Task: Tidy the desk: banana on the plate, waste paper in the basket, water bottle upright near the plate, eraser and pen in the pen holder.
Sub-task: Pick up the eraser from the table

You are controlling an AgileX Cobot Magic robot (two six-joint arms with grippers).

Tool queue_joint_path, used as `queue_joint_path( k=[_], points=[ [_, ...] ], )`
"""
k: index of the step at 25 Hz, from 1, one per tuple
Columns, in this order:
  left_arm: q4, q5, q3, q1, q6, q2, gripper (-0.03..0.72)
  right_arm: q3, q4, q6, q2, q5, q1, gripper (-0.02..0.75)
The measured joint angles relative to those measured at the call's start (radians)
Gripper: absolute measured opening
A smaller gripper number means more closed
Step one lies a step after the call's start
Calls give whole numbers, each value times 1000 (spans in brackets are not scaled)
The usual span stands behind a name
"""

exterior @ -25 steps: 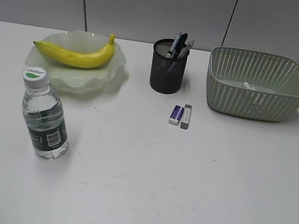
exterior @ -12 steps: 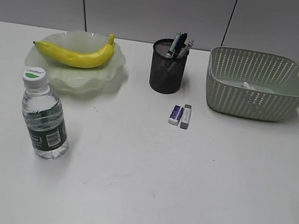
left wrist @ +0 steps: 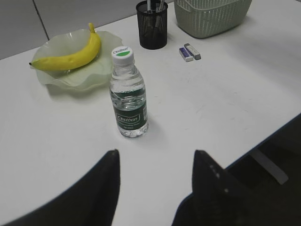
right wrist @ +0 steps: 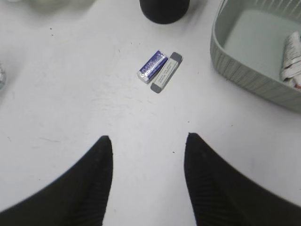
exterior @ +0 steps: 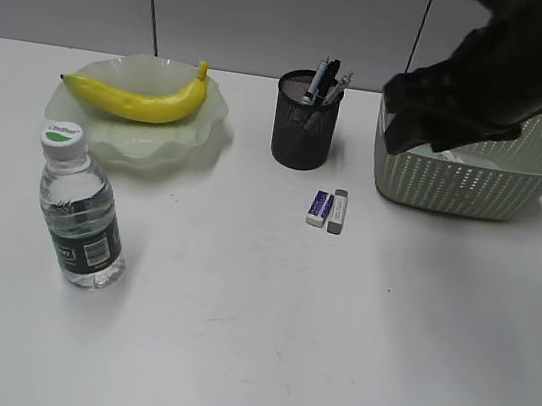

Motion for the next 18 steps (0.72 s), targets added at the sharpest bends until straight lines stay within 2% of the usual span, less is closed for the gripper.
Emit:
queue_joint_path(
  k=[5,10,14,18],
  points=[
    [0,0,0,0,0,0,373,-267,7,166,333,161,0,398],
    [0,0,0,0,0,0,372,-489,9,249,574,282,0,398],
    [0,0,0,0,0,0,372,-574,0,313,693,346,0,398],
    [0,0,0,0,0,0,372,-591,-3,328,757,362,0,398]
  ],
)
